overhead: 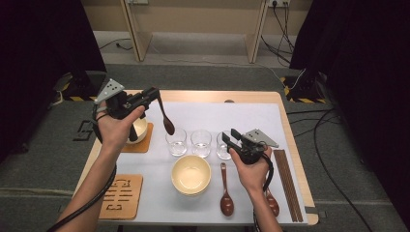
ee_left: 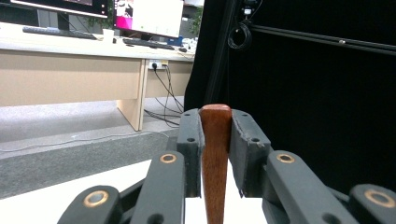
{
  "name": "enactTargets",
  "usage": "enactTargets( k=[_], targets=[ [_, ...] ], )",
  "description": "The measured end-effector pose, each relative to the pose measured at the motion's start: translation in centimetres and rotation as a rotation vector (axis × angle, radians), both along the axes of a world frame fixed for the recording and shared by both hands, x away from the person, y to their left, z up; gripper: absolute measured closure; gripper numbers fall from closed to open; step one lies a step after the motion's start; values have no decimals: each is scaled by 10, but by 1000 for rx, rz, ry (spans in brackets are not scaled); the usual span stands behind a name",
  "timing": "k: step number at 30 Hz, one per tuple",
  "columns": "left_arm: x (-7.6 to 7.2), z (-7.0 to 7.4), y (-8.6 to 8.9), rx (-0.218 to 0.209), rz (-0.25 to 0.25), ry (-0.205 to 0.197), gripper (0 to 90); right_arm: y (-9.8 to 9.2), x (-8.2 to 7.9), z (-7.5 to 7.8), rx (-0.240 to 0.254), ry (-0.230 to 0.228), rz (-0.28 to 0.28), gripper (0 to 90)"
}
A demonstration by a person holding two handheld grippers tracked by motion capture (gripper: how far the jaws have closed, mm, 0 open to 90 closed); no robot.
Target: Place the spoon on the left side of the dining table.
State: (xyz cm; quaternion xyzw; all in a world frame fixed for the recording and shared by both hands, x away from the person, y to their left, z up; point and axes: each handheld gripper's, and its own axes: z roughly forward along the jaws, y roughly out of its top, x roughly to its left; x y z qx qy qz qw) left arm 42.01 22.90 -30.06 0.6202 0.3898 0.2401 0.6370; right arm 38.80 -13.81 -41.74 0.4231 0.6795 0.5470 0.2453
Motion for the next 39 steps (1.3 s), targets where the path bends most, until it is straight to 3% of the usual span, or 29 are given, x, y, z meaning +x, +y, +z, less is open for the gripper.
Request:
enactTargets(
  k=[39],
  targets=[
    [-2, -5, 37, 29, 89, -17, 747, -2, -5, -6, -8, -9, -12, 589]
  ],
)
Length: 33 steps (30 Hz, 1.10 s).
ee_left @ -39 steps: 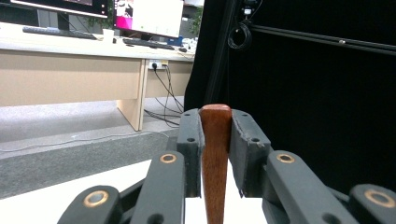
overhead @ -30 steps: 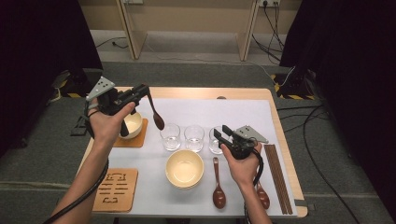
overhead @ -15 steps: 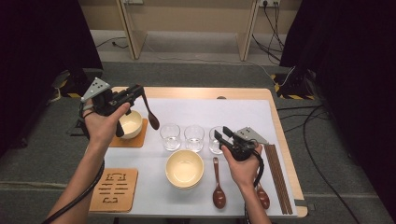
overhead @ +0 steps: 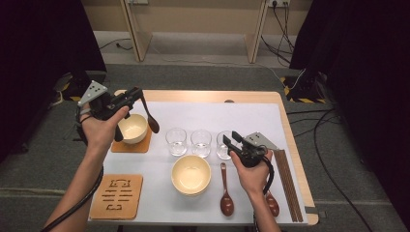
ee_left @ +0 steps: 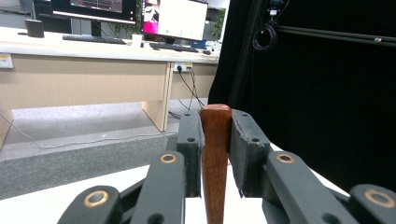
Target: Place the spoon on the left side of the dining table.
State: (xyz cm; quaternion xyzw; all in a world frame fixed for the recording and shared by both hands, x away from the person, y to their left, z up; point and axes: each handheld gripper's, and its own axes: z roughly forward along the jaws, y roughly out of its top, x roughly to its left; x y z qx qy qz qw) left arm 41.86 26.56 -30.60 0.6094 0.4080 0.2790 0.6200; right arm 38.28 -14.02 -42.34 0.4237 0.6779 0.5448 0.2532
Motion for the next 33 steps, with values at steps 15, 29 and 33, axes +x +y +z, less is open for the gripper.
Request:
enactTargets(
  k=[15, 29, 33],
  targets=[
    [5, -3, 11, 8, 39, -2, 746, -5, -1, 2, 3, -11, -11, 588],
    [9, -7, 25, 28, 90, -5, 747, -5, -2, 2, -7, -11, -14, 587],
    [10, -9, 29, 24, 100, 1, 747, -5, -2, 2, -12, -12, -15, 586]
  ],
)
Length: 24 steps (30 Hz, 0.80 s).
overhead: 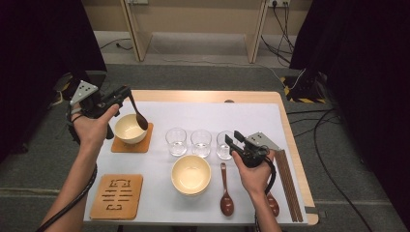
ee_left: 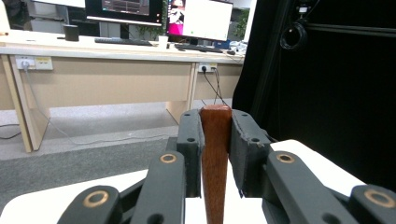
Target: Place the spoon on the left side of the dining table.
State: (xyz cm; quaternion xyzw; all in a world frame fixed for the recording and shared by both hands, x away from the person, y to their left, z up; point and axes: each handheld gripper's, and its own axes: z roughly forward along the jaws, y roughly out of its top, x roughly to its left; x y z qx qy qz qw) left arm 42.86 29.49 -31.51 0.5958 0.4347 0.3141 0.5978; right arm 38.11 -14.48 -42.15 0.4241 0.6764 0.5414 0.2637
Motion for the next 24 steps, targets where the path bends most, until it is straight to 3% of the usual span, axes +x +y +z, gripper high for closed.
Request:
enactTargets(
  k=[24],
  targets=[
    [12, -12, 17, 40, 81, 17, 746, -2, -1, 0, 1, -5, -10, 578]
  ],
)
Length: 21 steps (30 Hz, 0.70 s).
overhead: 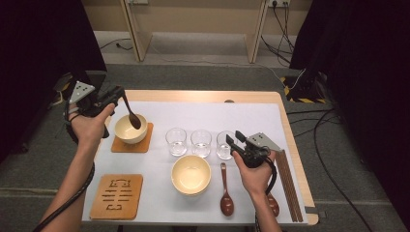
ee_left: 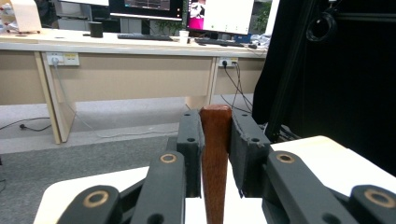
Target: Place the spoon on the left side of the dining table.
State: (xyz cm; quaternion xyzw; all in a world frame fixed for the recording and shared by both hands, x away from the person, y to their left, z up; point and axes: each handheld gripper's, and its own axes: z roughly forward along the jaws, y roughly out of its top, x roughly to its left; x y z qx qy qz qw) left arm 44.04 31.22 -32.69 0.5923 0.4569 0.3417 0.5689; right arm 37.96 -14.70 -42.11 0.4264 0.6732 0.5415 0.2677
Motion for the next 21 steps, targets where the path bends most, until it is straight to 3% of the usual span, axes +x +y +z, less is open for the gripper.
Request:
enactTargets(
  k=[21],
  targets=[
    [12, -19, 7, 11, 62, 38, 746, 0, 0, -1, 1, -2, -5, 573]
  ],
)
